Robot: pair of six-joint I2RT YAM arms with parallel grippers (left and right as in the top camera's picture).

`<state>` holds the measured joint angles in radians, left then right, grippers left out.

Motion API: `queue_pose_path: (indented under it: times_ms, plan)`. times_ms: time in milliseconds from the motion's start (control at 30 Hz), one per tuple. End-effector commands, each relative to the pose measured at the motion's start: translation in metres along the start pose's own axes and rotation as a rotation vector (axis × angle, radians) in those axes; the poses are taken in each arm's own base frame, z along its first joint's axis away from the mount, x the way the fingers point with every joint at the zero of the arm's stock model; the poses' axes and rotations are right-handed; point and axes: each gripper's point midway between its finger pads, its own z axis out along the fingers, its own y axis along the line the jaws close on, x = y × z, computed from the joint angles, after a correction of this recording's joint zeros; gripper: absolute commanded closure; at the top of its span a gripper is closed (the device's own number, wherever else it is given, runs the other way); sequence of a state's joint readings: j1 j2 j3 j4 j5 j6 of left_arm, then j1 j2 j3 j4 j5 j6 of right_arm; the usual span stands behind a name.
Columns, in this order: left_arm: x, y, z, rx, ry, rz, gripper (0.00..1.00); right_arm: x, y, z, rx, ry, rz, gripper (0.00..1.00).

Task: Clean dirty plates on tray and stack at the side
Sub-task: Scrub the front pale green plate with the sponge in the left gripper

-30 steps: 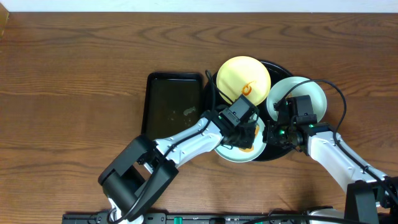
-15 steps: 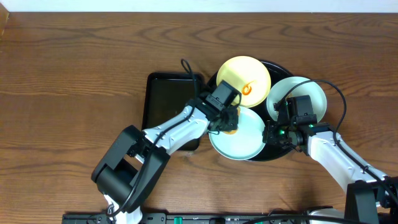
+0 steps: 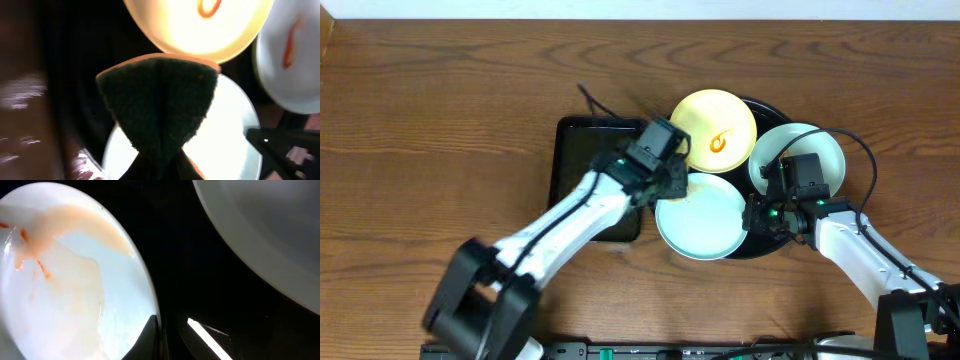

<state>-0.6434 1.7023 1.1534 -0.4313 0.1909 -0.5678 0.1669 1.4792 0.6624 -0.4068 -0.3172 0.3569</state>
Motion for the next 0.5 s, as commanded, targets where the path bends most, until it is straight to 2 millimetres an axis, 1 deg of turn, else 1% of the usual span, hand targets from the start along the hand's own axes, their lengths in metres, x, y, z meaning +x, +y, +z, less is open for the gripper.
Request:
queue_pose_path:
  times_ms: [0, 133, 167, 200, 267, 333, 467]
  plan:
    - [-0.019, 0.026, -0.024, -0.086, -0.072, -0.018, 0.92, 0.005, 0.001, 0.003, 0.002, 0.019, 0.0, 0.99]
    - [-0.021, 0.058, -0.03, -0.156, -0.052, -0.081, 0.92, 0.007, 0.0, 0.003, 0.005, 0.027, -0.001, 0.98]
    - [-0.027, 0.076, -0.033, -0.193, -0.061, -0.119, 0.93, 0.009, 0.0, 0.003, 0.006, 0.032, 0.001, 0.94]
    - [-0.03, 0.083, -0.035, -0.203, -0.066, -0.131, 0.93, 0.009, -0.001, 0.003, 0.008, 0.035, 0.002, 0.91]
    - [-0.037, 0.096, -0.039, -0.213, -0.076, -0.167, 0.93, 0.01, -0.001, 0.003, 0.009, 0.039, 0.003, 0.87]
    - [-0.038, 0.098, -0.039, -0.185, -0.066, -0.185, 0.93, 0.011, -0.001, 0.003, 0.01, 0.042, 0.004, 0.87]
    - [-0.03, 0.075, -0.034, -0.066, -0.006, -0.109, 0.92, 0.011, -0.001, 0.003, 0.01, 0.041, 0.004, 0.88]
